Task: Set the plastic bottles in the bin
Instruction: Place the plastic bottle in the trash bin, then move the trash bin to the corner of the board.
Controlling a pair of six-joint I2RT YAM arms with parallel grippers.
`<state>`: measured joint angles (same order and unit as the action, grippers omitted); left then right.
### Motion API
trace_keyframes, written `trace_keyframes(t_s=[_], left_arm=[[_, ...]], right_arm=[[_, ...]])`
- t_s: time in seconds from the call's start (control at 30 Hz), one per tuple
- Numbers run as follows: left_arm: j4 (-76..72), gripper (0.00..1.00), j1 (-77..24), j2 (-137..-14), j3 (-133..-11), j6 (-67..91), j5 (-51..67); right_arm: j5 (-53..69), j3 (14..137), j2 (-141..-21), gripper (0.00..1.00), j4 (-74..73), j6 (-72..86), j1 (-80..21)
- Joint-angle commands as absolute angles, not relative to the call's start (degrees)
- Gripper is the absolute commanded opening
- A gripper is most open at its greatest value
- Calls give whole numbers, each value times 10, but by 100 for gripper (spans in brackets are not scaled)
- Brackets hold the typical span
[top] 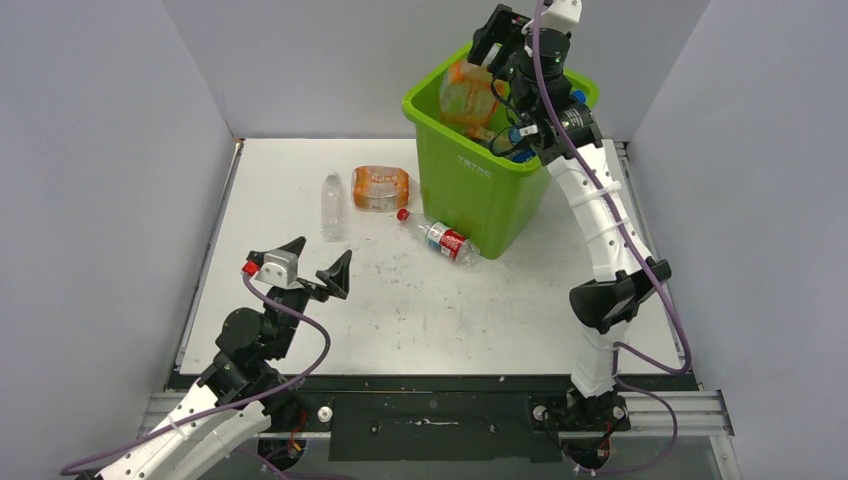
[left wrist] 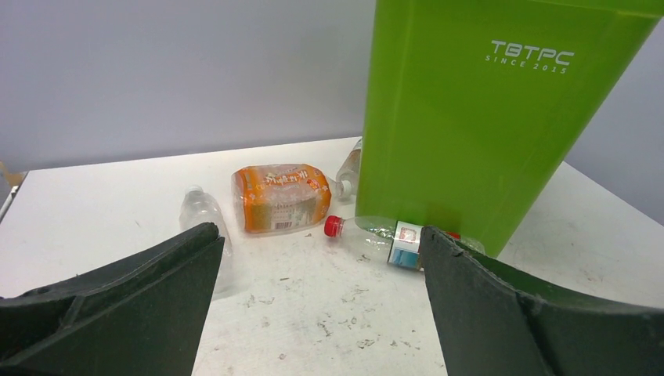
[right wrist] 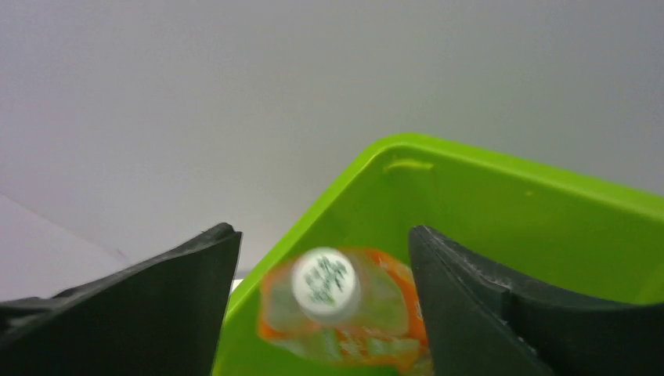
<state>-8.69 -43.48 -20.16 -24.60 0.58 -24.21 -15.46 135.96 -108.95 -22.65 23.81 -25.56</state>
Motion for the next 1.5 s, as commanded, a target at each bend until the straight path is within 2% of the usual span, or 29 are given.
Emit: trace_keyframes(t_s=[0.0, 0.03, 0.1, 0.27, 0.5, 0.57, 0.73, 1.03, 1.27, 1.47], left_arm=[[-89, 96, -429, -197, -272, 22, -238], [-89, 96, -428, -199, -273, 23, -239], [-87, 96, -428, -203, -274, 25, -237], [-81, 96, -428, -209, -278, 31, -237], [-67, 96, -426, -216, -285, 39, -245], [-59, 96, -427, -220, -289, 43, -244], [-51, 96, -428, -229, -292, 44, -236], [-48, 96, -436, -235, -290, 19, -243], [-49, 96, -436, -230, -287, 14, -249], [-51, 96, -436, -229, -286, 11, -248]], right_arm=[[-130, 1361, -1060, 89, -244, 279, -248], [-133, 1345, -1043, 96, -235, 279, -248], [-138, 1333, -1017, 100, -231, 279, -248], [-179, 1369, -962, 100, -301, 285, -249], [-286, 1226, -822, 98, -386, 300, -237], [-267, 1188, -801, 95, -414, 313, -200], [-174, 1142, -790, 96, -443, 352, -117], [-76, 1095, -813, 97, -431, 411, -62], [-48, 1063, -825, 100, -413, 427, -54], [-21, 1049, -844, 93, -400, 437, -54]])
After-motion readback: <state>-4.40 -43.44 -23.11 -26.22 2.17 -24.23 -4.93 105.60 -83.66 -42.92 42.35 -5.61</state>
